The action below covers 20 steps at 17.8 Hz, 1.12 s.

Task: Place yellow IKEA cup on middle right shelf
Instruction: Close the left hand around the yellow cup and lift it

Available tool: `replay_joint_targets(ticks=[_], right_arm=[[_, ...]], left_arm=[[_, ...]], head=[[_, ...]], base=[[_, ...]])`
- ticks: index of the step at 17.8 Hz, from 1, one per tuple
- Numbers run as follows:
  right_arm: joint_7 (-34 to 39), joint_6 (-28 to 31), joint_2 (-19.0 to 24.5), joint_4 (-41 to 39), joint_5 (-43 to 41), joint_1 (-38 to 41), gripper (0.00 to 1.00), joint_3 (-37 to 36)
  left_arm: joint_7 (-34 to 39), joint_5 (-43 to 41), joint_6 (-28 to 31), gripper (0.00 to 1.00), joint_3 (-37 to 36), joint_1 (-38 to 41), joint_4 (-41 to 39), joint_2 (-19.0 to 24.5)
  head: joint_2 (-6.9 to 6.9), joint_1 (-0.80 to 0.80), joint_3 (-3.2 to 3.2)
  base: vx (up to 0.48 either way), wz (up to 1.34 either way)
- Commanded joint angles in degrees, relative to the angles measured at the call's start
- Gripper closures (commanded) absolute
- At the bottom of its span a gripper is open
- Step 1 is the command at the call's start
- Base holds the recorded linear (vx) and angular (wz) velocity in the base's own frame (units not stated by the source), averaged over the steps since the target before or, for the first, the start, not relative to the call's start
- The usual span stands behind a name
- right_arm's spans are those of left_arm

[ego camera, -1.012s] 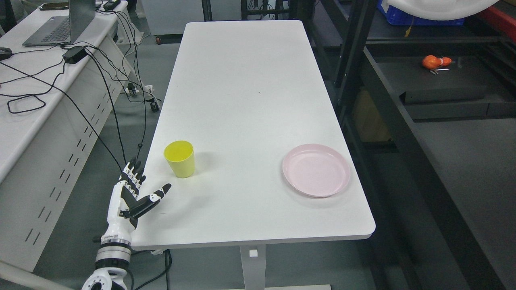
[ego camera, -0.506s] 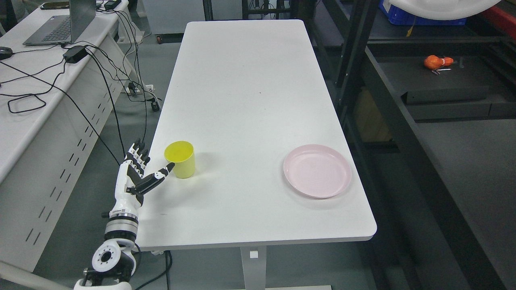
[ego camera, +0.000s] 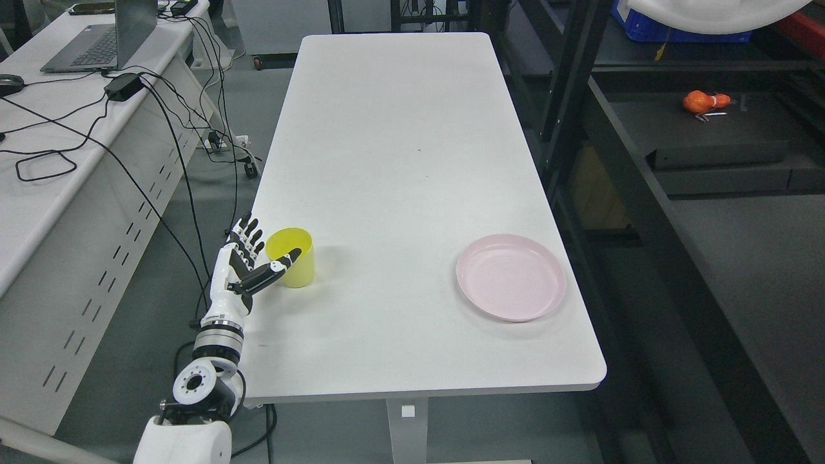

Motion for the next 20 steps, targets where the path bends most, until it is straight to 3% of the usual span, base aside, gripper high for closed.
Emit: replay_joint_targets(ticks=[1,7,11,14,15,17,18,20], right_arm=[[0.0,0.3,-1.0,0.0,-1.4,0.8,0.01,1.0],[0.0,0.3,-1.0,0.0,-1.4,0.8,0.01,1.0],[0.0,0.3,-1.0,0.0,-1.4,0.8,0.01,1.0],[0.0,0.3,-1.0,0.0,-1.4,0.8,0.01,1.0],[0.0,0.3,-1.0,0.0,-1.4,0.8,0.01,1.0],[0.0,0.3,-1.0,0.0,-1.4,0.8,0.01,1.0],[0.0,0.3,-1.0,0.0,-1.4,0.8,0.01,1.0],[0.0,0.3,-1.0,0.0,-1.4,0.8,0.01,1.0]], left_arm=[[-0.6,0.2,0.0,0.01,-4.7,-1.5,6.2,-2.3],[-3.4,0.1,0.2,0.01,-5.3,-1.5,6.2,-2.8],[-3.4,0.1,0.2,0.11,-4.8,-1.5,7.1,-2.8],[-3.4,0.2,-0.4,0.33,-3.0,-1.3,7.1,-2.8],[-3.4,0.2,-2.4,0.45,-1.8,-1.3,7.1,-2.8],[-3.4,0.3,-8.5,0.80,1.2,-1.0,7.1,-2.8],[-3.3,0.7,-10.8,0.91,1.6,-1.0,6.9,-2.8],[-3.3,1.3,-13.1,1.00,2.2,-0.7,2.8,-2.8]], head=[[0.00,0.00,0.00],[0.00,0.00,0.00],[0.00,0.00,0.00],[0.00,0.00,0.00],[0.00,0.00,0.00],[0.00,0.00,0.00],[0.00,0.00,0.00],[0.00,0.00,0.00]], base=[[0.000,0.00],[0.000,0.00],[0.000,0.00],[0.000,0.00],[0.000,0.00],[0.000,0.00],[0.000,0.00],[0.000,0.00]])
